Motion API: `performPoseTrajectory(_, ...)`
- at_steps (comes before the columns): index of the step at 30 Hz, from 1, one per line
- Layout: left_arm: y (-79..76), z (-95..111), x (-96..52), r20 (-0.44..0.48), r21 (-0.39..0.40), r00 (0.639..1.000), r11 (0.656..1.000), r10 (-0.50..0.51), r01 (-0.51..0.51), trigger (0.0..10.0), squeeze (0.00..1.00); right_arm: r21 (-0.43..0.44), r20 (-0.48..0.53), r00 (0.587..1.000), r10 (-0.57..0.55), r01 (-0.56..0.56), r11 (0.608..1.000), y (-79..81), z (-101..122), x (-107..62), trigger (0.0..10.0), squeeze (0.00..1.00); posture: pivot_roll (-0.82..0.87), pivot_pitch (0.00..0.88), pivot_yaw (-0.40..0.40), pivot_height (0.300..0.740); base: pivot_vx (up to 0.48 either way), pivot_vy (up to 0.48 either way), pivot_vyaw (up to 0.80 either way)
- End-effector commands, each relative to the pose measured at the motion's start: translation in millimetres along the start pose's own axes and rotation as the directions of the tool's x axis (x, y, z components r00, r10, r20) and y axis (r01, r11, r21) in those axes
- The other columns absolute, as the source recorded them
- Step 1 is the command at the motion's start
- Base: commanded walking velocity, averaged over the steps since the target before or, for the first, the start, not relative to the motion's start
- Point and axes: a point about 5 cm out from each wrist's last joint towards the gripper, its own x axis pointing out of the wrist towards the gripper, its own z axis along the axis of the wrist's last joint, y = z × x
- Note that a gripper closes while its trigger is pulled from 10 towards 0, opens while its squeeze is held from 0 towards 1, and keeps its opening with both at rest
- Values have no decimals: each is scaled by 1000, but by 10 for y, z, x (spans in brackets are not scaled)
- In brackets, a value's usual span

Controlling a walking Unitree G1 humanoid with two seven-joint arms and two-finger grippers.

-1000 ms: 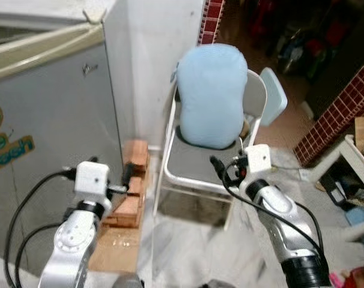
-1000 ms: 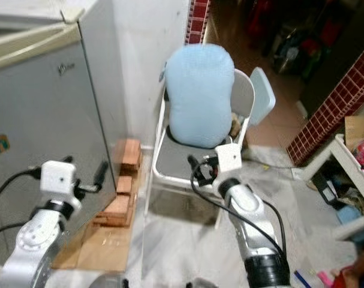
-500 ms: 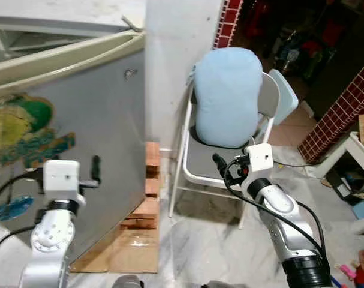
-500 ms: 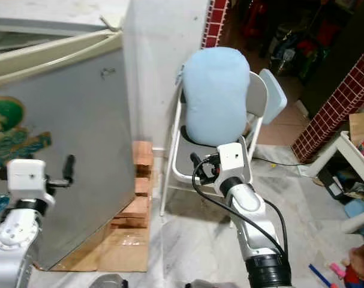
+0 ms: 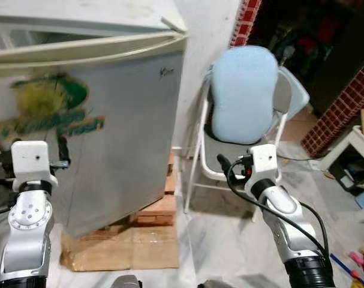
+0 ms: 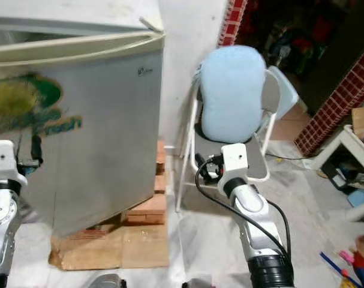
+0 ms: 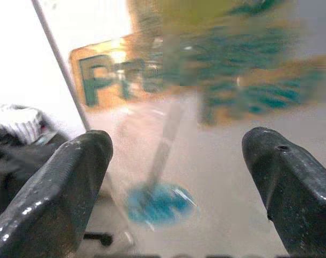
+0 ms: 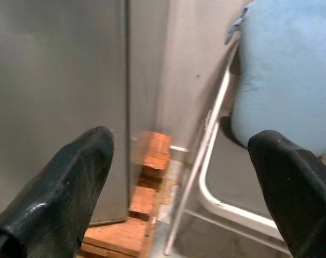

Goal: Restocking fridge

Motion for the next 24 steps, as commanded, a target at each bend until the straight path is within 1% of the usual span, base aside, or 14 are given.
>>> performPoseTrajectory(1, -201, 76, -47, 37, 7, 996, 997, -81, 80, 10000, 0, -3, 8, 1000, -21, 22, 1000, -61, 23, -9, 10000, 0, 84, 0, -69, 740, 0, 0, 0)
performPoseTrajectory(3, -258, 84, -64, 40, 5, 995, 996, -93, 93, 10000, 0, -2, 8, 1000, -23, 23, 1000, -63, 24, -5, 10000, 0, 84, 0, -69, 740, 0, 0, 0)
performPoseTrajectory(4, -345, 97, -98, 46, -7, 992, 993, -120, 121, 10000, 0, -1, 1, 1000, -26, 26, 1000, -66, 17, 3, 10000, 0, 88, 0, -69, 740, 0, 0, 0)
performPoseTrajectory(5, -345, 97, -98, 46, -7, 992, 993, -120, 121, 10000, 0, -1, 1, 1000, -26, 26, 1000, -66, 17, 3, 10000, 0, 88, 0, -69, 740, 0, 0, 0)
performPoseTrajectory(7, -466, 97, -164, 43, -15, 986, 987, -161, 162, 10000, 0, -4, -6, 1000, -26, 26, 1000, -62, 9, 13, 10000, 0, 90, 0, -67, 740, 0, 0, -206)
performPoseTrajectory(8, -466, 97, -164, 43, -15, 986, 987, -161, 162, 10000, 0, -4, -6, 1000, -26, 26, 1000, -62, 9, 13, 10000, 0, 90, 0, -67, 740, 0, 0, -413)
performPoseTrajectory(9, -508, 100, -189, 41, -25, 984, 984, -176, 177, 10000, 0, -4, -6, 1000, -26, 26, 1000, -63, 8, 14, 10000, 0, 90, 0, -67, 740, 0, 0, -538)
performPoseTrajectory(11, -543, 111, -201, 41, -37, 982, 982, -185, 187, 10000, 0, -5, -6, 1000, -26, 26, 1000, -65, 10, 23, 10000, 0, 93, 0, -64, 740, 0, 0, -538)
performPoseTrajectory(21, -551, 119, -215, 38, -34, 982, 982, -184, 186, 10000, 0, -6, -6, 1000, -27, 27, 1000, -66, 9, 28, 10000, 0, 93, 0, -64, 740, 0, 0, -538)
performPoseTrajectory(24, -676, 210, -227, 59, -49, 973, 973, -222, 225, 10000, 0, -10, -29, 999, -18, 18, 1000, -61, -13, 65, 10000, 0, 84, 0, -76, 740, -330, 0, -713)
